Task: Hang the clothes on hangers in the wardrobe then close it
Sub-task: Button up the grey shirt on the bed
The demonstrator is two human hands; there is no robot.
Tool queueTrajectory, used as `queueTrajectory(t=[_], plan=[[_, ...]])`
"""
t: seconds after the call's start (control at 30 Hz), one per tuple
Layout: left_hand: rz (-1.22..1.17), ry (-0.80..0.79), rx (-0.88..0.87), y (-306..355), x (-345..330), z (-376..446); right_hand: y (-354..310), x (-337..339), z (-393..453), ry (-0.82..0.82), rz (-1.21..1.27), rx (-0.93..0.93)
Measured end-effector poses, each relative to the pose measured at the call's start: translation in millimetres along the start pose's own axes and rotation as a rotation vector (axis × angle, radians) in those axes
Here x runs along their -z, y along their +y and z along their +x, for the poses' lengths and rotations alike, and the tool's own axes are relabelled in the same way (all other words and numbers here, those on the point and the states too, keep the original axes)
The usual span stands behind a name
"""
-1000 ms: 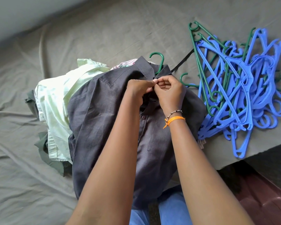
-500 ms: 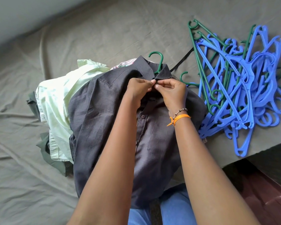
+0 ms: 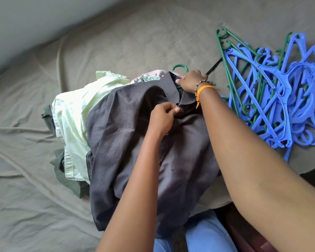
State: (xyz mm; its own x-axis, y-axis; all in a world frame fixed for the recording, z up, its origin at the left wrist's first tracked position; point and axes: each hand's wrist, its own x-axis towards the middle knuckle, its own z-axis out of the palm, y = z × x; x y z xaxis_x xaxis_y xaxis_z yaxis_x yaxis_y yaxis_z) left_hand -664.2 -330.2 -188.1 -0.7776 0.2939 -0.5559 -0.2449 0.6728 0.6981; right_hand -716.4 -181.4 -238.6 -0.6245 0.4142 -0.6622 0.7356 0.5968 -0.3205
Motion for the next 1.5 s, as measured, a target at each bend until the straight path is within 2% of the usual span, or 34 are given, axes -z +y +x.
queueTrajectory(t=[0.07, 0.17, 0.23, 0.37, 0.47, 0.57, 0.67, 0.77, 0.83, 0.93, 1.03, 1.1, 1.17, 1.27, 1.37, 1.43, 1.5], plan=[[-0.011, 0.001, -0.007, -3, 1, -7, -8, -2, -5, 0.062, 0.024, -0.04], [-0.044, -0.013, 0.019, -11, 1, -19, -5, -6, -9, 0.177, 0.32, -0.11], [-0.071, -0.013, 0.022, -14, 2, -26, -1, -5, -10, 0.201, 0.378, -0.042], [0.017, 0.027, -0.018, -12, 11, -43, -1, 6, -35, 0.456, 0.537, 0.16], [-0.005, 0.2, -0.153, 0, 31, -61, -1, 24, -72, 0.714, 0.627, 0.302], [-0.055, 0.386, -0.37, 20, 58, -77, -5, 45, -123, 0.805, 0.694, 0.428], [0.004, 0.475, -0.552, 44, 84, -91, -16, 68, -178, 0.942, 0.656, 0.549], [0.186, 0.498, -0.623, 67, 110, -118, -27, 92, -241, 0.997, 0.662, 0.664], [0.257, 0.537, -0.659, 77, 122, -130, -32, 107, -273, 0.962, 0.659, 0.694], [0.255, 0.563, -0.845, 88, 149, -161, -39, 124, -336, 0.97, 0.646, 0.751], [0.188, 0.446, -1.098, 100, 174, -195, -40, 138, -398, 0.961, 0.577, 0.769], [0.203, 0.332, -1.188, 106, 189, -214, -34, 142, -432, 0.958, 0.49, 0.72], [0.245, 0.331, -1.215, 111, 204, -228, -22, 143, -461, 0.992, 0.441, 0.662], [0.344, 0.441, -1.266, 118, 221, -243, 0, 136, -498, 1.047, 0.477, 0.596], [0.437, 0.552, -1.254, 130, 223, -261, 8, 129, -532, 1.057, 0.518, 0.612], [0.373, 0.609, -1.178, 137, 214, -280, 3, 126, -555, 1.104, 0.491, 0.614], [0.117, 0.685, -1.092, 139, 201, -312, 0, 125, -577, 1.171, 0.512, 0.65]])
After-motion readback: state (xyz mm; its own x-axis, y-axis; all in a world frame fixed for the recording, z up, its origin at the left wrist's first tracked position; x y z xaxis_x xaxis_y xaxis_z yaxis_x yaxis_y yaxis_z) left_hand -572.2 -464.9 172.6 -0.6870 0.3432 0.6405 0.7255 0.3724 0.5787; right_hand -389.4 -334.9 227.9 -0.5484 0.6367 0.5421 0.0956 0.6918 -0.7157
